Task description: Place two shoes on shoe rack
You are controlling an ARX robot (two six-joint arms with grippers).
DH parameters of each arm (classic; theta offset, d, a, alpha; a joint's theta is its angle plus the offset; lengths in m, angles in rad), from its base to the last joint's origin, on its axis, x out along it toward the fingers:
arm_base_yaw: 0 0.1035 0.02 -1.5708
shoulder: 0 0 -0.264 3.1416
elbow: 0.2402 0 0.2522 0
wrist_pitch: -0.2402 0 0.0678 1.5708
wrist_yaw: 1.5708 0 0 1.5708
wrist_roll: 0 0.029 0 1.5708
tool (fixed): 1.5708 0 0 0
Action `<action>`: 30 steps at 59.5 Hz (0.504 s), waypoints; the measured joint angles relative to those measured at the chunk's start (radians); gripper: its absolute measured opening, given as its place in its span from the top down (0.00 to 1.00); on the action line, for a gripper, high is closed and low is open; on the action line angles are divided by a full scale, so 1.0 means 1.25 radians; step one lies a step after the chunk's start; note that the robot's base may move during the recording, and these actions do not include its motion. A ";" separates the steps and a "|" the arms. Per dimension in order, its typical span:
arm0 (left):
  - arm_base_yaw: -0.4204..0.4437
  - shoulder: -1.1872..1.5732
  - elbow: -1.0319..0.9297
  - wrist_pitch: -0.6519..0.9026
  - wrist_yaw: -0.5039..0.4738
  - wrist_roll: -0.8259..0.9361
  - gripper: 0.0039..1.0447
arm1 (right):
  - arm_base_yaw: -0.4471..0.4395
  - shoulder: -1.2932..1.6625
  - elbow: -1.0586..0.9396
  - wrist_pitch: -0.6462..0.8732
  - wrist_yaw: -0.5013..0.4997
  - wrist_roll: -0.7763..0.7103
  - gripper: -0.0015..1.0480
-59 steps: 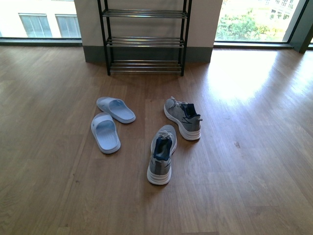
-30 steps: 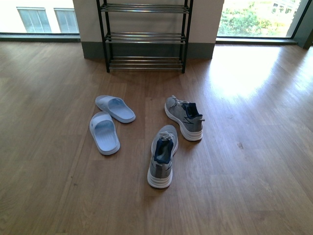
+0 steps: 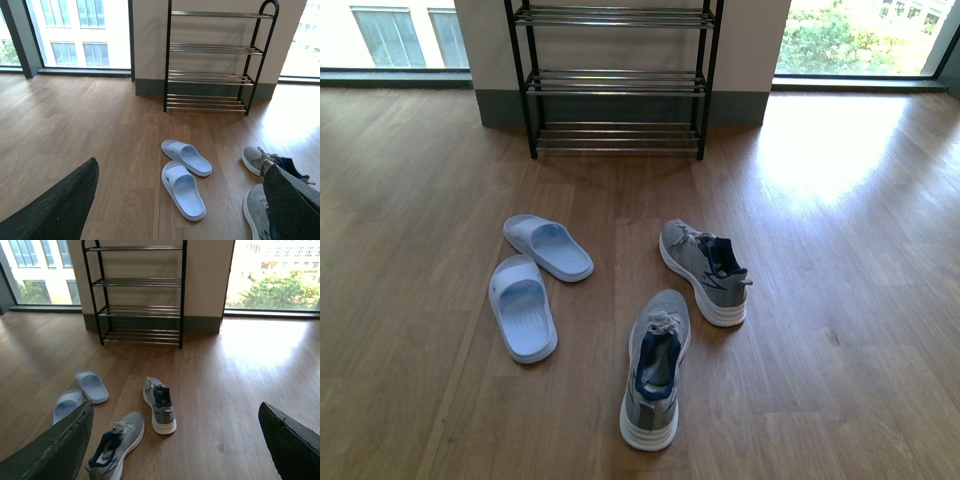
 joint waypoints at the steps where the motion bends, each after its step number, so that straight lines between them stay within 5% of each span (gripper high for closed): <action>1: 0.000 0.000 0.000 0.000 0.000 0.000 0.09 | 0.000 0.000 0.000 0.000 0.000 0.000 0.09; 30: 0.000 0.000 0.000 0.000 -0.001 0.000 0.09 | 0.000 0.000 0.000 0.000 -0.001 0.000 0.09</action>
